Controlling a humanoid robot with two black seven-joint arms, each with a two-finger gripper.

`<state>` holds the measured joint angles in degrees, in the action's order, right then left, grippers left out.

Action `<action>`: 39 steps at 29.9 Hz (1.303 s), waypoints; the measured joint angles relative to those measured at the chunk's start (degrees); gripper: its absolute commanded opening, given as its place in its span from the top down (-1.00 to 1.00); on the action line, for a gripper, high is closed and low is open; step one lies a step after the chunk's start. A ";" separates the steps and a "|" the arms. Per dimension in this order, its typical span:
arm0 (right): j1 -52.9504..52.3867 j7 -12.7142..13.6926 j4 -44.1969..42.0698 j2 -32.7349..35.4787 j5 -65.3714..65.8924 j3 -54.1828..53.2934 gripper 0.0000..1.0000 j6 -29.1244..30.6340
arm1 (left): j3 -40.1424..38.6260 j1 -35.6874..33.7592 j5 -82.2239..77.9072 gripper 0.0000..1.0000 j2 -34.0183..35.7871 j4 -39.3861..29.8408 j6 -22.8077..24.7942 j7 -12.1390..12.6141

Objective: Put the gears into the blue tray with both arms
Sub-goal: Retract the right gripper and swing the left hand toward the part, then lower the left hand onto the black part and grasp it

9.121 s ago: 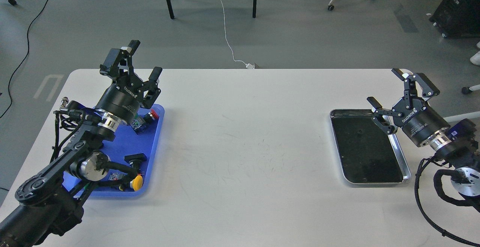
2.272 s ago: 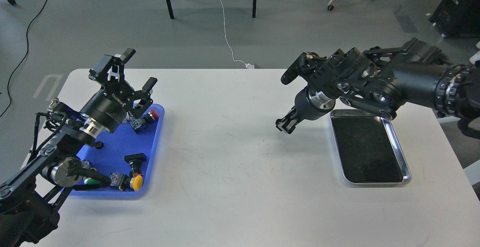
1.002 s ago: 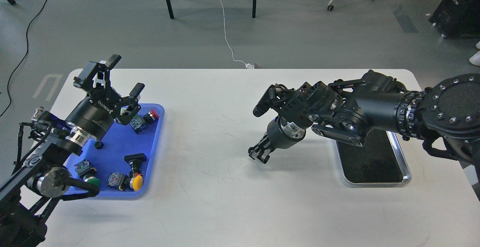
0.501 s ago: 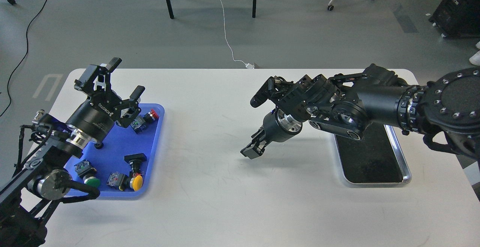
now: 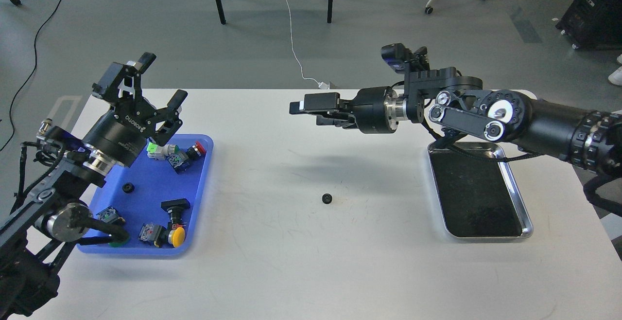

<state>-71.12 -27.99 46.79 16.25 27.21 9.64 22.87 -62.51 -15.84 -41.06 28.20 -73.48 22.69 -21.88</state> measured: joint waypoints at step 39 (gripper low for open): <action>49.26 -0.01 9.66 18.68 -16.65 -52.70 -0.91 2.66 | 54.11 -38.81 -83.94 -0.45 -17.50 19.63 -4.66 -6.12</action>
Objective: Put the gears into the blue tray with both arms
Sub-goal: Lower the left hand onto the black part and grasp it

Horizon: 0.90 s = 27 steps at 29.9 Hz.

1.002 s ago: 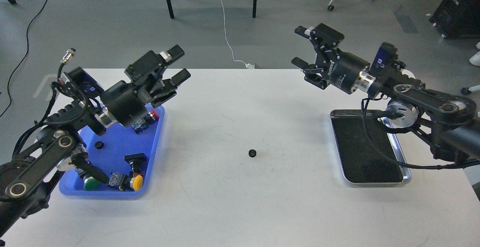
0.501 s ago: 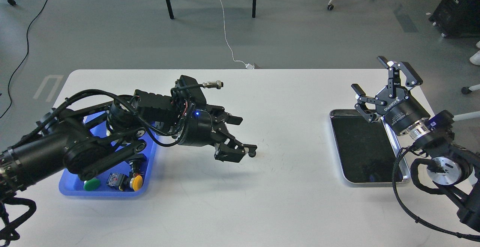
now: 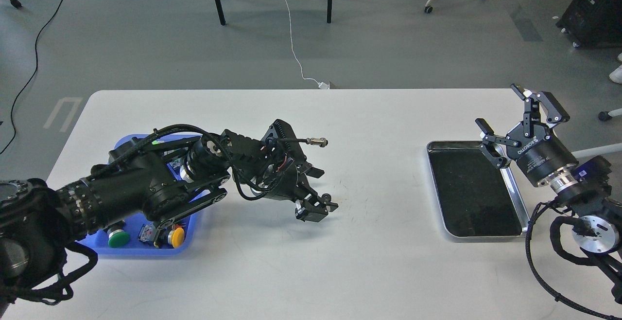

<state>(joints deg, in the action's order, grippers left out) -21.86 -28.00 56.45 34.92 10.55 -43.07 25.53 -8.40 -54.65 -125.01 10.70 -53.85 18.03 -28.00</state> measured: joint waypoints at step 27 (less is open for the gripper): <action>0.67 0.00 -0.02 -0.08 0.00 -0.18 -0.91 -0.07 | 1.71 0.33 0.01 0.47 -6.32 8.69 -0.72 0.00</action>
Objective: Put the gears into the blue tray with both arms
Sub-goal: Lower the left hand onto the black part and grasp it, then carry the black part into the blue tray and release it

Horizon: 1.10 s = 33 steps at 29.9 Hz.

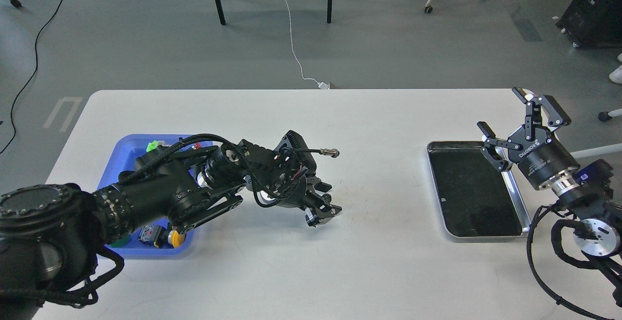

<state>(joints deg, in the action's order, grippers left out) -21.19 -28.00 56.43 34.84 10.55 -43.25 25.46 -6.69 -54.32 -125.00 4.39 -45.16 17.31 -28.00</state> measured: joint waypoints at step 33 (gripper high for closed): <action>-0.08 0.00 1.06 -0.67 0.51 0.14 -0.92 -0.04 | -0.02 -4.08 10.46 0.77 41.89 -20.41 -1.04 0.01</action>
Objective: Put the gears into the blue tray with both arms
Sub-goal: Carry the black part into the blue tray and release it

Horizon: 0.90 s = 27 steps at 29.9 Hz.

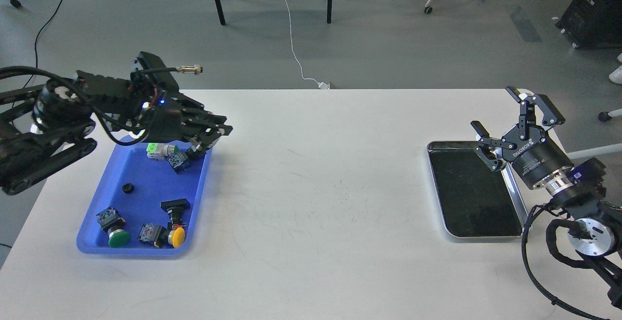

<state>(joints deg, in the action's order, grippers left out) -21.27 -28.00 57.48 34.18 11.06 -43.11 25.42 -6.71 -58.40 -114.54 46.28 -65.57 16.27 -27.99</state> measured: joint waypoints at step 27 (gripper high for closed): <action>0.00 0.00 0.11 0.29 0.37 -0.05 -0.92 -0.03 | 0.26 11.89 -0.36 0.14 0.83 8.47 -4.49 -0.02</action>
<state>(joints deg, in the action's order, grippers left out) -21.28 -28.00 57.59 34.46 11.43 -43.15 25.39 -6.44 -46.51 -114.90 47.11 -57.10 11.78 -28.01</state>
